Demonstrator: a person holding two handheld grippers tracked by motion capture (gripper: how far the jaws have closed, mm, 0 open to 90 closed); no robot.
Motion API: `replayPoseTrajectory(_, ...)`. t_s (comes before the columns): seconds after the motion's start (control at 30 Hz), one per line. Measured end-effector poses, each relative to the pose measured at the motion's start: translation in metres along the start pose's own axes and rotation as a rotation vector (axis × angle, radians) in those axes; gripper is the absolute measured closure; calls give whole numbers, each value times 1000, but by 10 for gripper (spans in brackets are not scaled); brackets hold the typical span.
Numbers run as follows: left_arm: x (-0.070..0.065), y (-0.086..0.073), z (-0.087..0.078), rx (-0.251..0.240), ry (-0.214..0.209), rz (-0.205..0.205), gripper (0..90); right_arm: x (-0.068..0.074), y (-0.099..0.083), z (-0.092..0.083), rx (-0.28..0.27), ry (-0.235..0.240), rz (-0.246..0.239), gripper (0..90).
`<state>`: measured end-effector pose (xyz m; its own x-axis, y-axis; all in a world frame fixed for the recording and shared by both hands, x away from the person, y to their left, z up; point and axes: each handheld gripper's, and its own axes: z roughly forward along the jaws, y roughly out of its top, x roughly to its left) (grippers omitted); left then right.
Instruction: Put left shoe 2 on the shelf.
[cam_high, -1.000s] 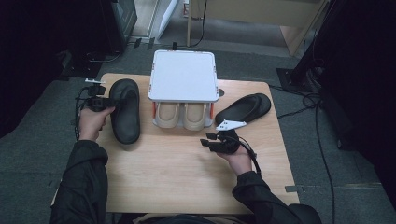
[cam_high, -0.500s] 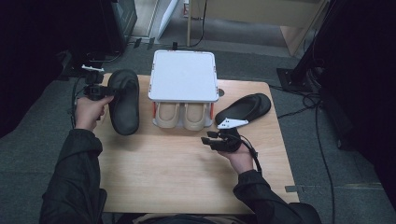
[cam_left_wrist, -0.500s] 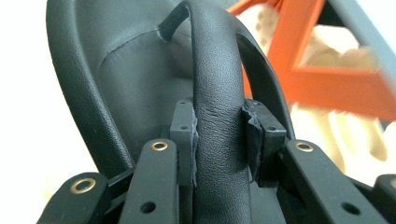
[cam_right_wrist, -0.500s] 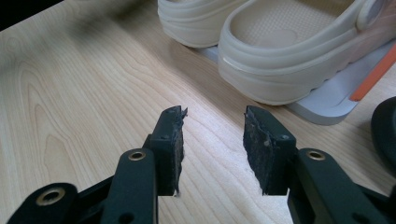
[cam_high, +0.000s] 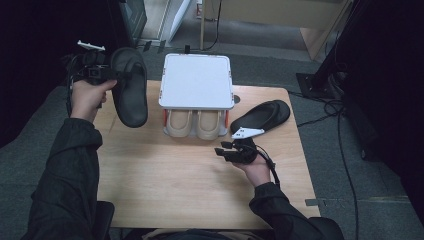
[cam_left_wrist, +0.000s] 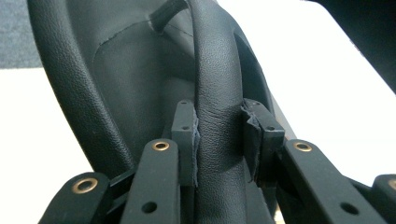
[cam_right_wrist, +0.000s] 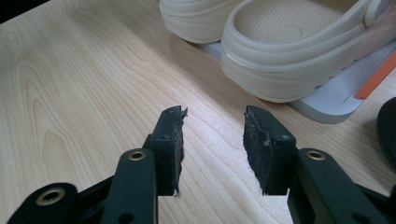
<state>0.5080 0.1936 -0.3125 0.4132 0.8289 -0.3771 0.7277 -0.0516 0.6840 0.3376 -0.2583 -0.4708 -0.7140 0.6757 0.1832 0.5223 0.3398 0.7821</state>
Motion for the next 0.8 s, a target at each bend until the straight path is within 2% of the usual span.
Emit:
replayPoseTrajectory(0.17, -11, 14, -5, -4, -6, 18, 704, 0, 0, -1, 1, -6, -1, 583)
replayPoseTrajectory(0.27, -23, 27, -9, -7, -18, 36, 710, 0, 0, -1, -1, -8, -3, 583)
replayPoseTrajectory(0.47, -40, 43, -18, -19, -60, 50, 745, -1, 0, -3, -5, -10, -5, 583)
replayPoseTrajectory(0.53, -47, 48, -21, -23, -58, 65, 767, -1, 0, -3, -5, -9, -4, 583)
replayPoseTrajectory(0.7, -64, 55, -12, 32, -82, 105, 828, 0, 0, -2, -4, -11, -8, 583)
replayPoseTrajectory(0.8, -70, 59, -8, 31, -123, 93, 829, 0, 0, -2, -2, -14, -10, 583)
